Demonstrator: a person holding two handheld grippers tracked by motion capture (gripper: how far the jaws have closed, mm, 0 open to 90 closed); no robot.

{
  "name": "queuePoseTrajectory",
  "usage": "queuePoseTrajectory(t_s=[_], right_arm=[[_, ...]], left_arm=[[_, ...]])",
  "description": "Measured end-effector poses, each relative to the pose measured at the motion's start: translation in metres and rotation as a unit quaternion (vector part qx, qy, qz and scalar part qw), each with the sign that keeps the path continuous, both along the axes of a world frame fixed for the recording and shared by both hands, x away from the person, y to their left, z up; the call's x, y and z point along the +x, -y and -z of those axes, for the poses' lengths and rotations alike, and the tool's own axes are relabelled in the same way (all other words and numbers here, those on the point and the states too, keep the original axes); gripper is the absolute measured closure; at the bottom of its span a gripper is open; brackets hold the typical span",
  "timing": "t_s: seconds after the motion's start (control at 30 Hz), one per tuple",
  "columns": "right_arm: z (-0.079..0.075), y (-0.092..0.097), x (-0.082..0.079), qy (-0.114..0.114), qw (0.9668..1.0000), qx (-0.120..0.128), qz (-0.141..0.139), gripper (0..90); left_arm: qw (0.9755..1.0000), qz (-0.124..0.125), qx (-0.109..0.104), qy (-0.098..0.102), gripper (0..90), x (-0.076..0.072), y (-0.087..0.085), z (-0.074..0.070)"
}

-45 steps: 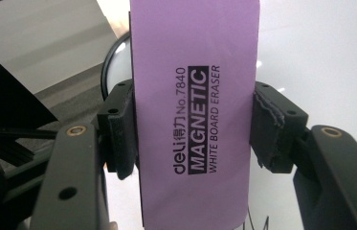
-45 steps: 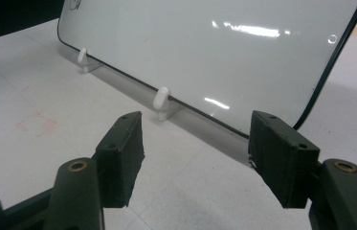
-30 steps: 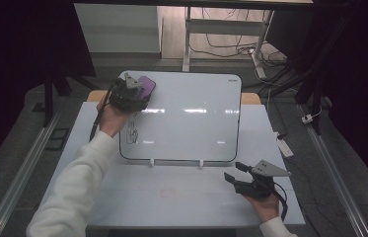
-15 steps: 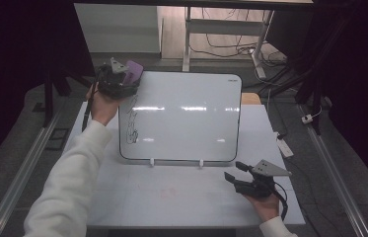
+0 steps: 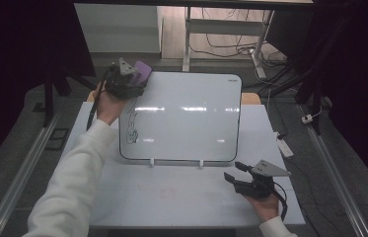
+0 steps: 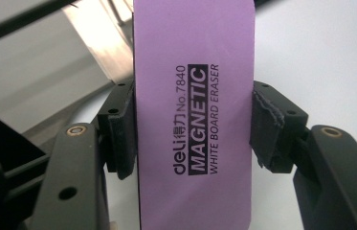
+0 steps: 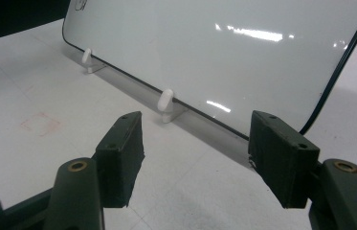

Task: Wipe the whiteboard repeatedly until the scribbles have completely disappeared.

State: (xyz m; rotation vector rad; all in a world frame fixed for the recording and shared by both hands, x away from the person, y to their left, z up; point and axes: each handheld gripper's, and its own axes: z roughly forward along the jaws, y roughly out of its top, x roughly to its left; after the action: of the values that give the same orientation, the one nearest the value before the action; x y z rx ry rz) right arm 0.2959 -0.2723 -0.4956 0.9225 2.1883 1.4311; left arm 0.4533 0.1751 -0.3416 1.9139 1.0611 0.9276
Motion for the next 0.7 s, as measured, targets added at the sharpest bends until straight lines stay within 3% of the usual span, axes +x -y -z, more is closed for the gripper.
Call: queuePoseTrajectory(t_s=[0.13,0.23,0.33,0.5,0.6,0.7], right_arm=[[0.0,0.0,0.0,0.001,1.0,0.0,0.001,36.0],[0.0,0.001,0.0,0.0,1.0,0.001,0.002,36.0],[0.0,0.001,0.0,0.0,1.0,0.001,0.003,36.0],[0.0,0.001,0.0,0.0,1.0,-0.001,0.002,36.0],[0.0,0.001,0.0,0.001,1.0,-0.001,0.002,36.0],[0.0,0.001,0.0,0.002,1.0,0.0,0.001,36.0]], left_arm=[[0.9994,-0.004,-0.033,0.004,41.0,0.007,-0.007,-0.008],[0.9996,-0.002,-0.029,0.006,41.1,0.008,-0.004,-0.007],[0.999,0.007,-0.044,0.0,41.1,0.009,-0.004,-0.006],[0.9993,0.02,-0.031,-0.009,41.0,0.005,0.001,-0.001],[0.9987,0.024,-0.04,-0.021,41.0,0.002,0.0,0.006],[0.9989,0.03,-0.033,-0.013,41.1,0.0,-0.002,0.006]])
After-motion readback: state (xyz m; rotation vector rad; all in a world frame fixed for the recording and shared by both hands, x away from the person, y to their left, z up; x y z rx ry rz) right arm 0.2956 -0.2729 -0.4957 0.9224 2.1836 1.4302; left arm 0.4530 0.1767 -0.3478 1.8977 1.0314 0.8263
